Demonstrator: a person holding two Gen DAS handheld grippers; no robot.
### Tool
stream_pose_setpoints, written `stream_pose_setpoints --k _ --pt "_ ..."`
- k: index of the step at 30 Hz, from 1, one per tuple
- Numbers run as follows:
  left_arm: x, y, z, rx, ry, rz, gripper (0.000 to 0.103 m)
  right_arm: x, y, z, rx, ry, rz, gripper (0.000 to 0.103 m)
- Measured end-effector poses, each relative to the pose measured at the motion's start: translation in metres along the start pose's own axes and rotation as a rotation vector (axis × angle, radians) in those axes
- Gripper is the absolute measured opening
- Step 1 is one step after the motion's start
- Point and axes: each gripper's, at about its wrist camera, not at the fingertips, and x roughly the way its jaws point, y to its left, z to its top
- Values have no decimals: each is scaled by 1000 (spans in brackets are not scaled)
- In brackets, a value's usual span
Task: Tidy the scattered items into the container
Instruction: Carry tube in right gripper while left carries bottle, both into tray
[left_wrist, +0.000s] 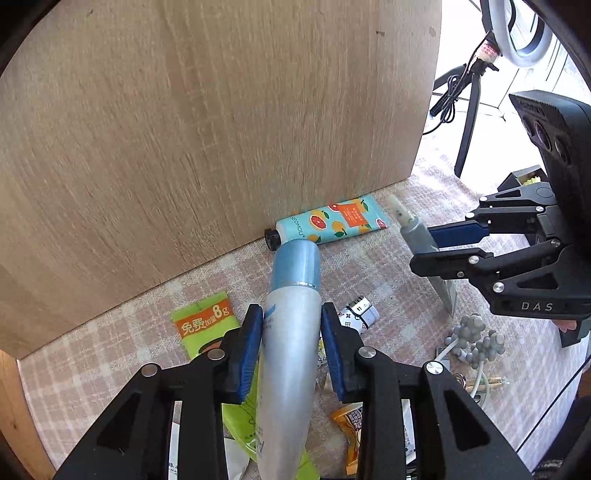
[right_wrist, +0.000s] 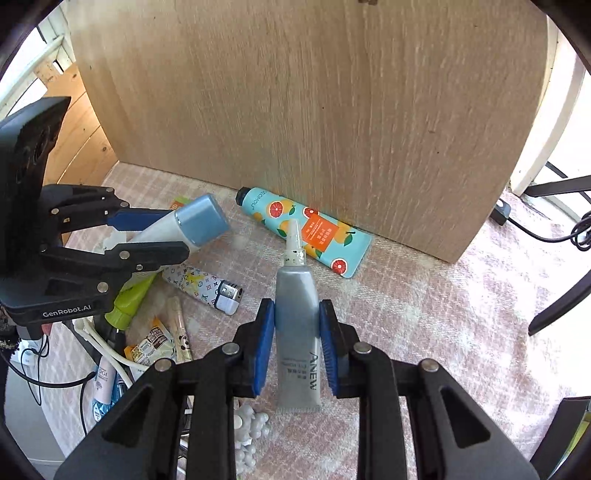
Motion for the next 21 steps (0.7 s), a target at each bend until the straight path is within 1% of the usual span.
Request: stream_pose_setpoints --k 1,2,3,5,7,10,11,13,16,21 --pt "-5 0 -3 -14 -6 -4 30 -5 -3 0 6 -11 -2 24" --pt "-12 0 -4 -24 -17 -6 30 -11 -5 0 11 -22 -3 21" --pt "-17 1 -4 -31 -29 -3 30 -17 -8 0 19 -33 1 9" --pt "-26 -5 -4 -38 -52 3 30 -31 -14 0 47 -56 23 9" --pt "-37 -9 -4 -41 -81 3 30 -43 -19 -1 58 -78 20 9" --pt "-50 -15 -1 -54 -106 -1 30 -57 -18 -9 83 -95 30 9" --pt "-56 -17 -1 -59 -113 -8 30 -60 -11 -14 95 -104 38 9" --pt "-71 -21 -1 -51 -132 -16 30 -72 -15 -18 117 -129 56 9" --pt "-81 -43 3 -17 -163 -12 30 -94 -18 -24 132 -179 66 9" --pt "-101 -84 10 27 -219 -71 30 -142 -25 -50 149 -255 75 9"
